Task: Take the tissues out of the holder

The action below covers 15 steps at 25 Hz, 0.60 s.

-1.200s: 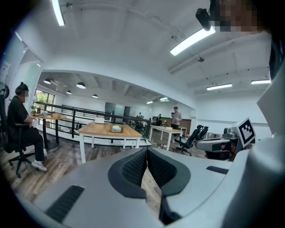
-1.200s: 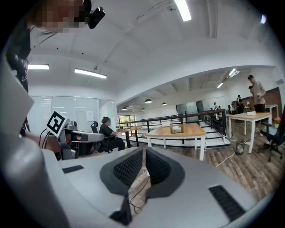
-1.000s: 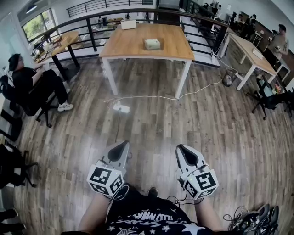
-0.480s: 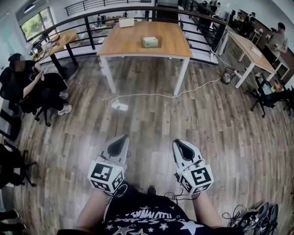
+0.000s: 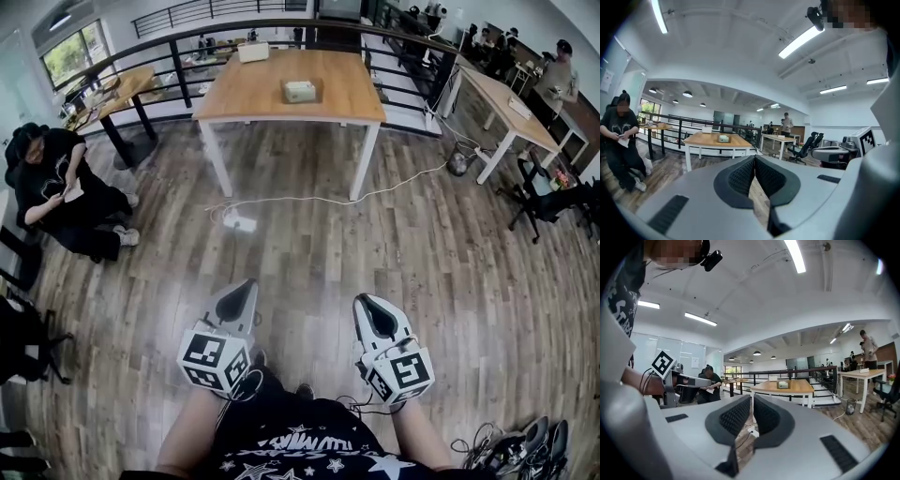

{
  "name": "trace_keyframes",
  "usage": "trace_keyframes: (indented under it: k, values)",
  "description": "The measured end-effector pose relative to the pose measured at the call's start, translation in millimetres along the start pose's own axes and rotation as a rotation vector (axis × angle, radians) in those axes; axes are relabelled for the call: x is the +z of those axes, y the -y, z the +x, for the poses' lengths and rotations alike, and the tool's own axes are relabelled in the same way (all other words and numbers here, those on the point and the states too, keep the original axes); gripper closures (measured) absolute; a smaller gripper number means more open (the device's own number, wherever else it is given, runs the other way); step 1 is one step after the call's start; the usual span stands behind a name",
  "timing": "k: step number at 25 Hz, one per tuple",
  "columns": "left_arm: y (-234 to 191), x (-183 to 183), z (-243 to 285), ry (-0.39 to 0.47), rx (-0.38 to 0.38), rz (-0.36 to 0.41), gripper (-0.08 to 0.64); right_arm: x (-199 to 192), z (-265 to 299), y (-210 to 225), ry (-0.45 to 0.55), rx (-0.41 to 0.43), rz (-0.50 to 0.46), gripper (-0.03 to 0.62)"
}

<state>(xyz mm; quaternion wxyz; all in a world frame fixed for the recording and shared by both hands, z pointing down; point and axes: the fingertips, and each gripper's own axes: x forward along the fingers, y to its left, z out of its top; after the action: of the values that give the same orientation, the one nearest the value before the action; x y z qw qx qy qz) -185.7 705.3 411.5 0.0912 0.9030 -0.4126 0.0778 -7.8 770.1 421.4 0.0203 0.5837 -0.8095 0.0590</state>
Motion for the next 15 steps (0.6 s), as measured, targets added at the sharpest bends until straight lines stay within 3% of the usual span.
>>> trace_keyframes:
  k: [8,15]
  values:
    - [-11,10,53,-0.012,-0.064,0.019,0.546,1,34,25,-0.019,-0.037,-0.003,0.560]
    - [-73,13,117,-0.034,-0.080,-0.014,0.546,9,110,47,-0.049,-0.074,-0.028,0.560]
